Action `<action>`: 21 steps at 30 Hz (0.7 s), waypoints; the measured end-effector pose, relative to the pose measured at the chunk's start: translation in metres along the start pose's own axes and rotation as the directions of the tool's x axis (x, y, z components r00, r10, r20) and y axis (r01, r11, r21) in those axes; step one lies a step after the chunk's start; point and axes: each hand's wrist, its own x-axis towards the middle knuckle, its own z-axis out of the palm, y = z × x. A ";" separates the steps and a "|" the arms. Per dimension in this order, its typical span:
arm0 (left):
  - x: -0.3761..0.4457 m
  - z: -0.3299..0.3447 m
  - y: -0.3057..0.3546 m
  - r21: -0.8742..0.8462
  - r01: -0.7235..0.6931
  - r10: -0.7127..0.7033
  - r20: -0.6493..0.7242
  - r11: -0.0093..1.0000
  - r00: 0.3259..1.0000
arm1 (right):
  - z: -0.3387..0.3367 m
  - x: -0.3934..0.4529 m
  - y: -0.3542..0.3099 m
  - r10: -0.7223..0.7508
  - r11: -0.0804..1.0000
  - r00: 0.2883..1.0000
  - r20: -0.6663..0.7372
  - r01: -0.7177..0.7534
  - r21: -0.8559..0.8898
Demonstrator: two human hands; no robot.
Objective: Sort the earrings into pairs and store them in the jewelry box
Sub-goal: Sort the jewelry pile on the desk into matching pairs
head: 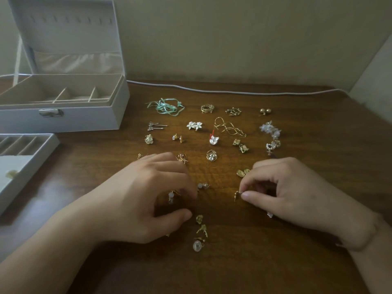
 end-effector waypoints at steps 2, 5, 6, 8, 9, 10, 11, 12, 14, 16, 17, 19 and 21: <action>0.000 0.000 0.000 0.001 0.002 -0.002 0.003 1.000 1.000 | -0.002 -0.001 0.000 -0.012 1.000 1.000 -0.005 0.012 0.000; 0.000 0.000 -0.001 -0.008 0.010 -0.010 0.011 1.000 1.000 | -0.012 -0.007 0.000 -0.011 0.996 0.996 -0.085 0.019 0.087; 0.000 0.000 -0.001 -0.009 0.015 -0.015 0.014 1.000 1.000 | -0.017 -0.011 0.001 0.000 0.993 0.996 -0.094 0.011 0.116; -0.001 0.000 -0.001 -0.001 0.032 -0.032 0.007 0.999 0.999 | -0.026 -0.018 0.001 0.009 0.993 1.000 -0.030 -0.005 0.120; -0.001 0.001 -0.002 0.007 0.044 -0.044 -0.006 0.999 0.999 | -0.028 -0.020 0.002 0.014 0.995 0.999 0.033 -0.017 0.094; 0.000 0.001 -0.003 0.014 0.060 -0.060 -0.022 0.998 0.998 | -0.029 -0.021 0.001 0.026 0.998 0.995 0.095 -0.032 0.061; 0.000 0.001 -0.003 0.015 0.078 -0.077 -0.043 0.997 0.996 | -0.029 -0.021 0.001 0.039 0.998 0.988 0.149 -0.044 0.034; 0.000 0.001 -0.004 0.011 0.094 -0.093 -0.069 0.995 0.993 | -0.028 -0.021 0.001 0.050 0.998 0.980 0.191 -0.054 0.017; 0.000 -0.001 -0.006 -0.006 0.122 -0.122 -0.129 0.992 0.984 | -0.026 -0.020 0.003 0.061 0.998 0.968 0.244 -0.065 0.005; -0.001 -0.004 -0.007 -0.036 0.137 -0.141 -0.165 0.990 0.976 | -0.026 -0.019 0.005 0.064 0.998 0.965 0.252 -0.069 0.008; -0.001 -0.006 -0.007 -0.053 0.137 -0.144 -0.164 0.989 0.976 | -0.025 -0.020 0.004 0.067 0.997 0.965 0.253 -0.073 0.015; -0.002 -0.009 -0.006 -0.080 0.133 -0.143 -0.134 0.988 0.981 | -0.024 -0.019 0.002 0.047 0.999 0.978 0.202 -0.041 -0.034; -0.002 -0.010 -0.007 -0.078 0.129 -0.136 -0.097 0.989 0.986 | -0.019 -0.016 -0.005 -0.006 0.999 1.000 0.025 0.007 -0.047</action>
